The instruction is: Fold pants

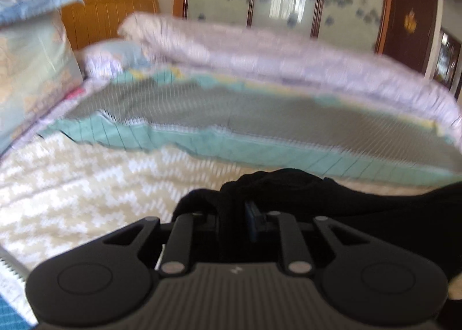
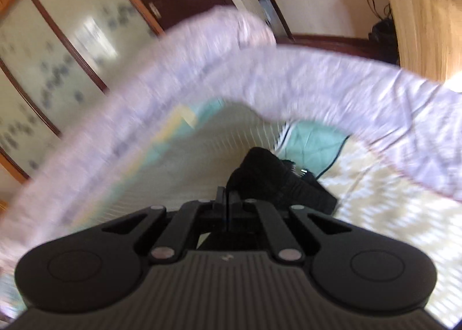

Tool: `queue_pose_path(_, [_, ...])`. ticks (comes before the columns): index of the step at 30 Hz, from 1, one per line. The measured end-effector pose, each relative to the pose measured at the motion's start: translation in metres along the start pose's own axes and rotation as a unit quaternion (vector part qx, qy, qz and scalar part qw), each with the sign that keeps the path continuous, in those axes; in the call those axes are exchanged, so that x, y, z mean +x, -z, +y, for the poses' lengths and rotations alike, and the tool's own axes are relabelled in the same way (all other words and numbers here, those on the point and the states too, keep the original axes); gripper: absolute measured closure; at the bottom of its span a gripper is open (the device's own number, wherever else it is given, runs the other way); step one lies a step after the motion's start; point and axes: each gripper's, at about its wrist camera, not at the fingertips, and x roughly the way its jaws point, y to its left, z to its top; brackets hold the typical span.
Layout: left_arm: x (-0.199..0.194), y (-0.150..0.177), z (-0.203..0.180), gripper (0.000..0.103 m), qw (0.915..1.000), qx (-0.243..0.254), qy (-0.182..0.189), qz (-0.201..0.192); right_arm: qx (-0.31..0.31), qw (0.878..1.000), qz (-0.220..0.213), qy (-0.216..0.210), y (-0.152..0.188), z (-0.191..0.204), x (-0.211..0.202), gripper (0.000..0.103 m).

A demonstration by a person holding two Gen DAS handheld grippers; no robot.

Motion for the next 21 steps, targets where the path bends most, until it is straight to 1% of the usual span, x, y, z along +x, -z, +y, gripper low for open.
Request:
queue_pose_path(3, [-0.052, 0.005, 0.007, 0.087, 0.9993, -0.017, 0.019, -0.029, 0.026, 0.998, -0.03, -0.038, -0.002, -0.022, -0.087, 0.099])
queue_pose_path(5, [-0.087, 0.018, 0.015, 0.087, 0.9985, -0.024, 0.028, -0.042, 0.046, 0.996, -0.043, -0.058, 0.003, -0.047, -0.145, 0.099])
queue_pose_path(7, [-0.118, 0.038, 0.024, 0.087, 0.9974, -0.033, 0.04, -0.049, 0.07, 0.993, -0.053, -0.074, 0.017, -0.081, -0.202, 0.099])
queue_pose_path(9, [-0.142, 0.064, 0.033, 0.086, 0.9967, -0.045, 0.054, -0.041, 0.088, 0.991, -0.056, -0.08, 0.039, -0.122, -0.252, 0.099])
queue_pose_path(10, [-0.15, 0.08, 0.036, 0.085, 0.9966, -0.048, 0.062, -0.027, 0.097, 0.991, -0.056, -0.075, 0.054, -0.143, -0.271, 0.099])
queue_pose_path(11, [-0.155, 0.098, 0.038, 0.078, 0.9966, -0.051, 0.066, -0.002, 0.101, 0.992, -0.054, -0.059, 0.071, -0.165, -0.285, 0.098])
queue_pose_path(12, [-0.156, 0.114, 0.039, 0.067, 0.9964, -0.052, 0.063, 0.024, 0.101, 0.993, -0.045, -0.028, 0.091, -0.187, -0.294, 0.094])
queue_pose_path(13, [-0.154, 0.131, 0.039, 0.058, 0.9955, -0.052, 0.053, 0.058, 0.108, 0.994, -0.029, 0.018, 0.109, -0.208, -0.296, 0.089])
queue_pose_path(14, [-0.151, 0.148, 0.04, 0.05, 0.9937, -0.051, 0.038, 0.093, 0.122, 0.991, -0.007, 0.061, 0.126, -0.231, -0.296, 0.088])
queue_pose_path(15, [-0.152, 0.158, 0.041, 0.05, 0.9922, -0.049, 0.034, 0.11, 0.149, 0.985, 0.016, 0.089, 0.141, -0.253, -0.297, 0.088])
queue_pose_path(16, [-0.155, 0.164, 0.044, 0.05, 0.9912, -0.052, 0.036, 0.117, 0.186, 0.977, 0.017, 0.105, 0.154, -0.272, -0.303, 0.088])
queue_pose_path(17, [-0.161, 0.164, 0.047, 0.051, 0.9906, -0.06, 0.035, 0.118, 0.22, 0.969, -0.004, 0.109, 0.165, -0.286, -0.316, 0.088])
queue_pose_path(18, [-0.167, 0.16, 0.053, 0.051, 0.9902, -0.072, 0.035, 0.114, 0.242, 0.965, -0.026, 0.102, 0.172, -0.293, -0.326, 0.088])
queue_pose_path(20, [-0.182, 0.148, 0.069, 0.043, 0.988, -0.113, 0.046, 0.095, 0.249, 0.964, -0.044, 0.086, 0.176, -0.295, -0.339, 0.088])
queue_pose_path(21, [-0.187, 0.143, 0.077, 0.041, 0.9862, -0.133, 0.049, 0.086, 0.242, 0.966, -0.047, 0.082, 0.175, -0.291, -0.343, 0.088])
